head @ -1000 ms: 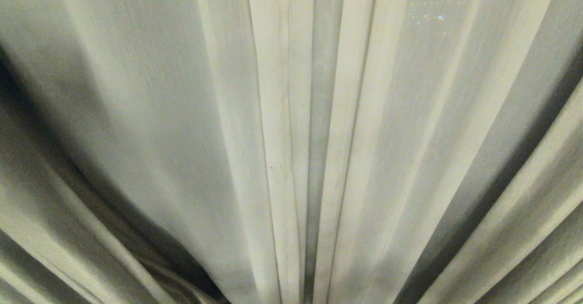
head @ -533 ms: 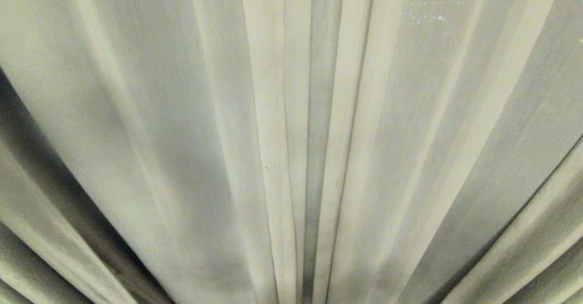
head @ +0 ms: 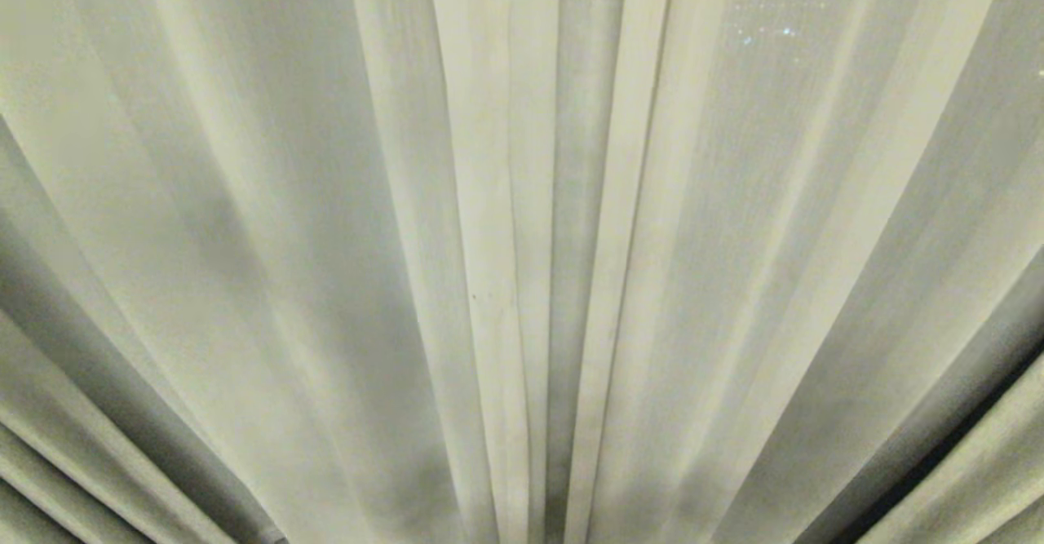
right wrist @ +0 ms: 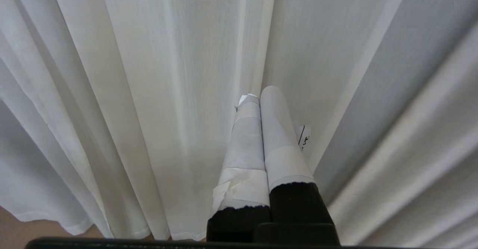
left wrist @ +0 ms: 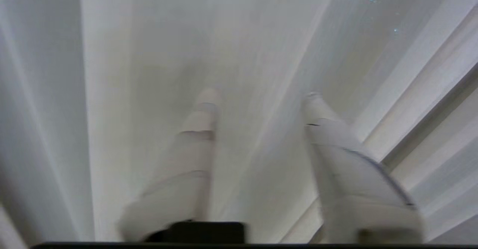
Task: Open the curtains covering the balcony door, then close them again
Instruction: Pull the outer curtains open on both sides
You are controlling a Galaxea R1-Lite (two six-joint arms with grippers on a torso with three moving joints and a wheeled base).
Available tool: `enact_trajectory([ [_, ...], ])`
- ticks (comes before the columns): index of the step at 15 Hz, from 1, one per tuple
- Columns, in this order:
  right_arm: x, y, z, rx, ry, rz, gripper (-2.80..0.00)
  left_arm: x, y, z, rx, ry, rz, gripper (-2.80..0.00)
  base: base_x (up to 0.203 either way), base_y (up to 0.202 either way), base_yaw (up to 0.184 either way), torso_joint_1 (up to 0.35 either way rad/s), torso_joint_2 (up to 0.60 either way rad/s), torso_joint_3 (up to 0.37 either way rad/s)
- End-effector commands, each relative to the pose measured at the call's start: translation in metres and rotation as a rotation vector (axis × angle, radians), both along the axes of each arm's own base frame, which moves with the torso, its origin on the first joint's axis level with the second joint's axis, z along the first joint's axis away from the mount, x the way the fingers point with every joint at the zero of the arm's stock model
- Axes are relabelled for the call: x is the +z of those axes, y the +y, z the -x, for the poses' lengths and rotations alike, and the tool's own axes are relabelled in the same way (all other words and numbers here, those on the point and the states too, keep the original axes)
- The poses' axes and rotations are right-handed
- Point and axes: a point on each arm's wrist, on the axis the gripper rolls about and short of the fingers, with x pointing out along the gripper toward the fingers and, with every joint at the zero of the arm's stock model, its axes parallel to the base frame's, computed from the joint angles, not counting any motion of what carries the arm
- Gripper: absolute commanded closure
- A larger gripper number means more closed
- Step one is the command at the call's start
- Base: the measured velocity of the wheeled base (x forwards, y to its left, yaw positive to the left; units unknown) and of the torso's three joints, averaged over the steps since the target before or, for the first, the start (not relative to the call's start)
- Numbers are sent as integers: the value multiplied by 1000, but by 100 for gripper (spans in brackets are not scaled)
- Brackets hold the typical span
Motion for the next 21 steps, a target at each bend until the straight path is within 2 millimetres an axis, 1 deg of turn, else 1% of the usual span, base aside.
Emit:
enact_trajectory([
  [1,0,0,0,1,1,1,0,-7,0,0,-5,14,10,0,0,0,0,0,0,0],
  [8,0,0,0,1,1,1,0,-16,-2,1,-23,33,20,0,0,0,0,0,0,0],
  [11,0,0,0,1,0,1,0,-19,-10,-6,-185,70,20,0,0,0,0,0,0,0],
  [13,0,0,0,1,1,1,0,-28,-22,-7,-317,139,23,0,0,0,0,0,0,0],
  [14,0,0,0,1,1,1,0,-34,-28,-5,-330,176,12,0,0,0,0,0,0,0],
  [15,0,0,0,1,1,1,0,-43,-30,-2,-283,213,-8,0,0,0,0,0,0,0],
  [16,0,0,0,1,3,1,0,-56,-31,2,-231,249,-32,0,0,0,0,0,0,0],
  [18,0,0,0,1,1,1,0,-79,-30,7,-203,290,-96,0,0,0,0,0,0,0],
  [21,0,0,0,1,1,1,0,-123,-28,15,-162,295,-160,0,0,0,0,0,0,0],
])
